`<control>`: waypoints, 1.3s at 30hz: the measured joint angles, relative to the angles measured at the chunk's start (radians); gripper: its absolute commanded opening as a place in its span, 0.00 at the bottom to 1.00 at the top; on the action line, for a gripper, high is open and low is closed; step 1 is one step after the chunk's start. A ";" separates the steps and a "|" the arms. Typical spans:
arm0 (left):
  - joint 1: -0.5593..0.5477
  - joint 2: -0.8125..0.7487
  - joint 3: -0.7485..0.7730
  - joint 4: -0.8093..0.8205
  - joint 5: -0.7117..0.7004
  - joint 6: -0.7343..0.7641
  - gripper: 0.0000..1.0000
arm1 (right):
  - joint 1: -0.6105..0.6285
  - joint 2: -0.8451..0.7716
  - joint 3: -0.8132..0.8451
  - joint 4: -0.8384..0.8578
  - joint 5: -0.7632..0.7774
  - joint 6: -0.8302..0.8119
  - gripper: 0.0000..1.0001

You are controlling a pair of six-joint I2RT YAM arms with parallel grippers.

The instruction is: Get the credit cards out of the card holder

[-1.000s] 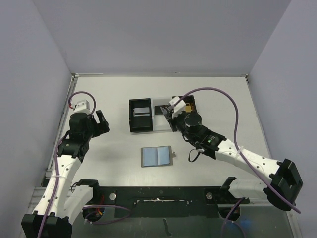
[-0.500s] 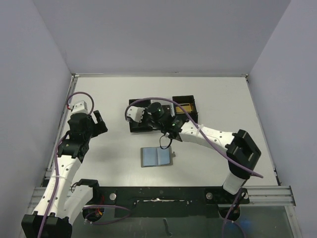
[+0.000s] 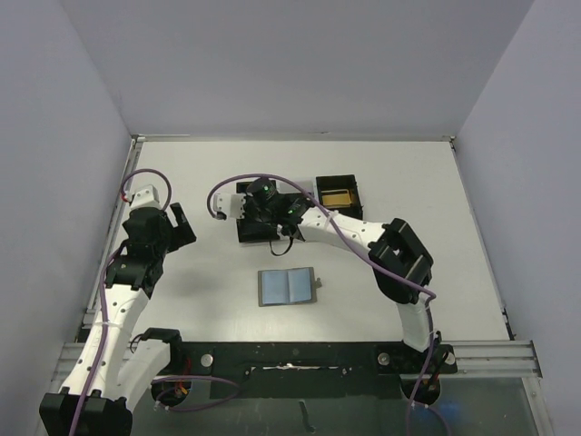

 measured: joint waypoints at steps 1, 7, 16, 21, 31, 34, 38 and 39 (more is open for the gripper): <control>0.000 -0.001 0.000 0.000 0.000 0.000 0.83 | -0.002 0.012 0.009 -0.002 0.005 -0.008 0.00; 0.001 -0.015 0.000 0.000 0.000 -0.002 0.83 | -0.034 0.100 0.085 -0.060 -0.014 -0.045 0.00; 0.005 -0.013 0.000 0.001 0.005 -0.001 0.83 | -0.077 0.166 0.152 -0.090 -0.035 -0.090 0.00; 0.005 -0.007 0.000 0.002 0.016 -0.001 0.83 | -0.078 0.228 0.188 -0.082 -0.026 -0.093 0.02; 0.006 0.019 0.000 0.005 0.054 0.002 0.83 | -0.082 0.304 0.196 -0.026 0.016 -0.120 0.02; 0.006 0.028 0.000 0.005 0.061 0.004 0.83 | -0.086 0.304 0.196 -0.014 0.019 -0.127 0.03; 0.006 0.030 0.000 0.005 0.066 0.005 0.83 | -0.090 0.305 0.196 -0.011 0.023 -0.141 0.05; 0.006 0.030 0.000 0.005 0.067 0.005 0.83 | -0.090 0.307 0.199 -0.012 0.025 -0.143 0.06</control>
